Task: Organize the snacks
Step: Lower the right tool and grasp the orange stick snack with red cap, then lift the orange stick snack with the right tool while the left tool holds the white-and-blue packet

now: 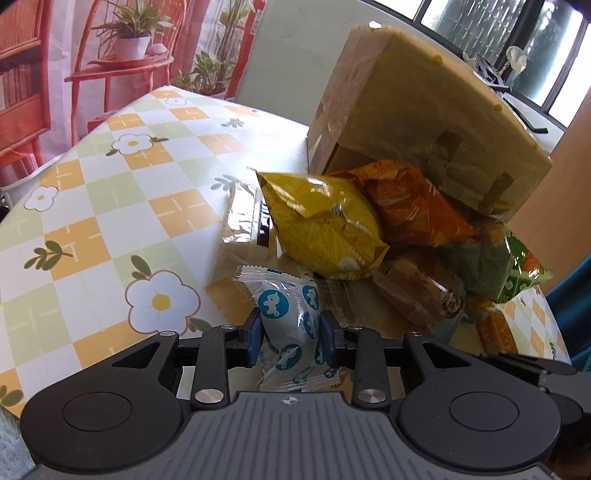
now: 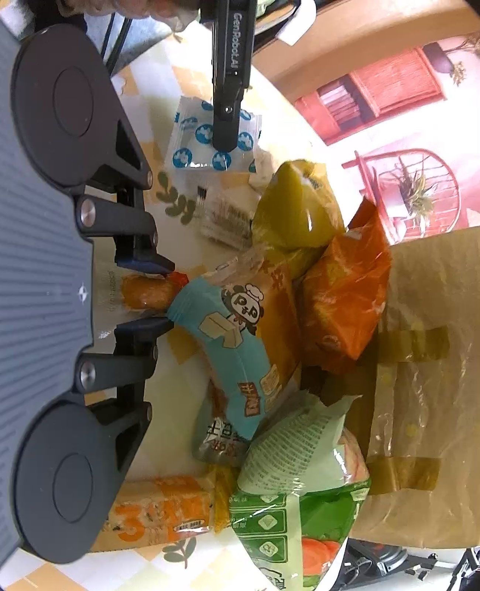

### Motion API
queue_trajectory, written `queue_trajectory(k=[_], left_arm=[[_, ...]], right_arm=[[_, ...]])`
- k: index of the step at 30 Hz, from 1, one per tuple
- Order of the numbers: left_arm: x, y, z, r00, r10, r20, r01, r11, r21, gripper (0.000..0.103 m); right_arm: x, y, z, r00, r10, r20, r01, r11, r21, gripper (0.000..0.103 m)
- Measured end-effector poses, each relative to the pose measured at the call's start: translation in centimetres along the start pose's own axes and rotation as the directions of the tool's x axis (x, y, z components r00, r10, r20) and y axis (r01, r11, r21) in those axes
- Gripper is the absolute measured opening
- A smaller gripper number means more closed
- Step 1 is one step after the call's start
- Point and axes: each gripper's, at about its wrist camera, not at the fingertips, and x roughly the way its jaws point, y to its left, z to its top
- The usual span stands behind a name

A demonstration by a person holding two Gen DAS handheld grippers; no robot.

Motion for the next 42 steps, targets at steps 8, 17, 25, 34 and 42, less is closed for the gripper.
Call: queue_trajectory(k=[8, 17, 25, 34, 42], left_arm=[[-0.7, -0.9, 0.3, 1.0, 0.029, 0.004, -0.029, 0.999, 0.027, 0.034], [-1.9, -1.4, 0.6, 0.999, 0.029, 0.037, -0.03, 0.999, 0.043, 0.034], [-4.1, -2.6, 1.9, 0.995, -0.007, 0.1, 0.0, 0.998, 0.07, 0.034], [-4.5, -3.1, 2.1, 0.993, -0.021, 0.112, 0.014, 0.998, 0.067, 0.034], [-3.7, -2.4, 1.5, 0.995, -0.038, 0.092, 0.032, 0.998, 0.063, 0.034]], right_arm=[[0.0, 0.8, -0.5, 0.993, 0.104, -0.052, -0.105, 0.994, -0.019, 0.027], [-3.3, -1.4, 0.5, 0.995, -0.017, 0.102, 0.012, 0.999, 0.05, 0.024], [-6.3, -4.0, 0.2, 0.991, -0.017, 0.132, -0.005, 0.986, 0.164, 0.02], [-6.8, -4.8, 0.3, 0.996, -0.05, 0.08, 0.034, 0.983, 0.182, 0.018], [-3.6, -4.1, 0.7, 1.0, -0.013, 0.013, 0.011, 0.989, 0.147, 0.018]])
